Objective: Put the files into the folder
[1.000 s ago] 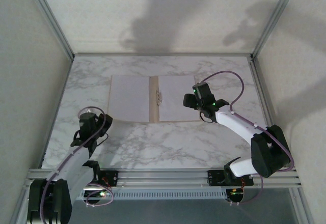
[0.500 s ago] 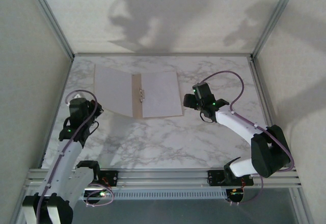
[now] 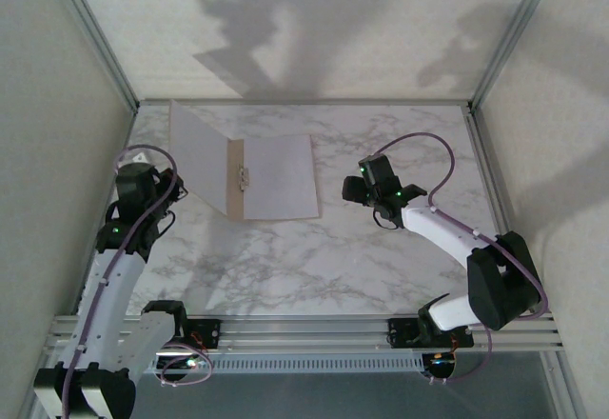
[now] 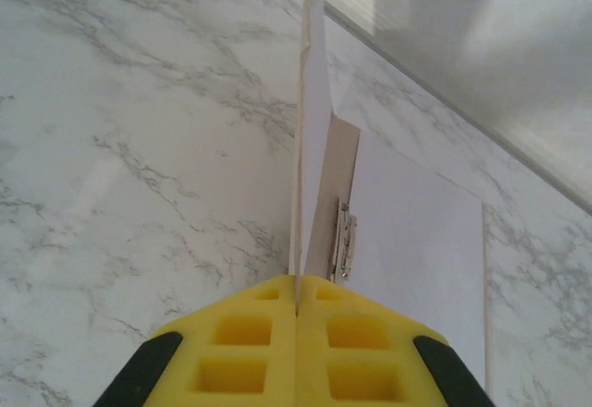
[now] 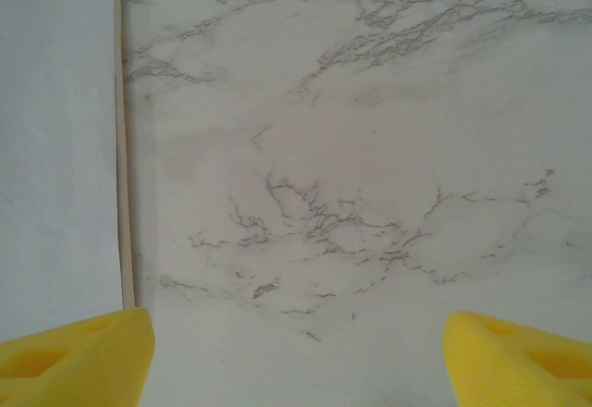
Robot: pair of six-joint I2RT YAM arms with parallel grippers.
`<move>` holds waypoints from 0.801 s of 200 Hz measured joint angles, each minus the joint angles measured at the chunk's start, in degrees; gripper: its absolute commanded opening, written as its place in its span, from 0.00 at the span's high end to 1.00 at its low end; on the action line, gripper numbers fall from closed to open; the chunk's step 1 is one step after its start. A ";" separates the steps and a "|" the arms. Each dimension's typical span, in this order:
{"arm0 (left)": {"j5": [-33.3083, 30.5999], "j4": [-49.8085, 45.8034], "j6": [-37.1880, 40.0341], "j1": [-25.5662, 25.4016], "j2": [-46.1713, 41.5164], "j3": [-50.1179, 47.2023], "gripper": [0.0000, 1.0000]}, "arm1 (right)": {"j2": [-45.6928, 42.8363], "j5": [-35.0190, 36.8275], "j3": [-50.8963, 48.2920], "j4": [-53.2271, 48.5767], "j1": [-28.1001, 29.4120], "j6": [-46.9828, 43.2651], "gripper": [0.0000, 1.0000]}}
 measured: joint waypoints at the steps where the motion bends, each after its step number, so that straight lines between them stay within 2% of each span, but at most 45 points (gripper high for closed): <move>1: 0.02 0.00 0.04 -0.04 0.00 0.00 1.00 | 0.02 -0.02 0.00 0.00 0.00 0.00 0.18; 48: -1.01 -0.83 2.91 -4.66 0.04 2.54 1.00 | 0.72 -0.94 0.55 0.02 0.00 0.20 0.18; 114: -12.33 -0.66 5.57 -20.59 3.61 5.14 1.00 | 1.03 -1.33 0.76 0.00 0.00 0.48 0.18; 160: -21.11 -0.68 7.69 -31.36 9.81 8.35 1.00 | 1.03 -1.33 0.85 0.00 0.00 0.48 0.18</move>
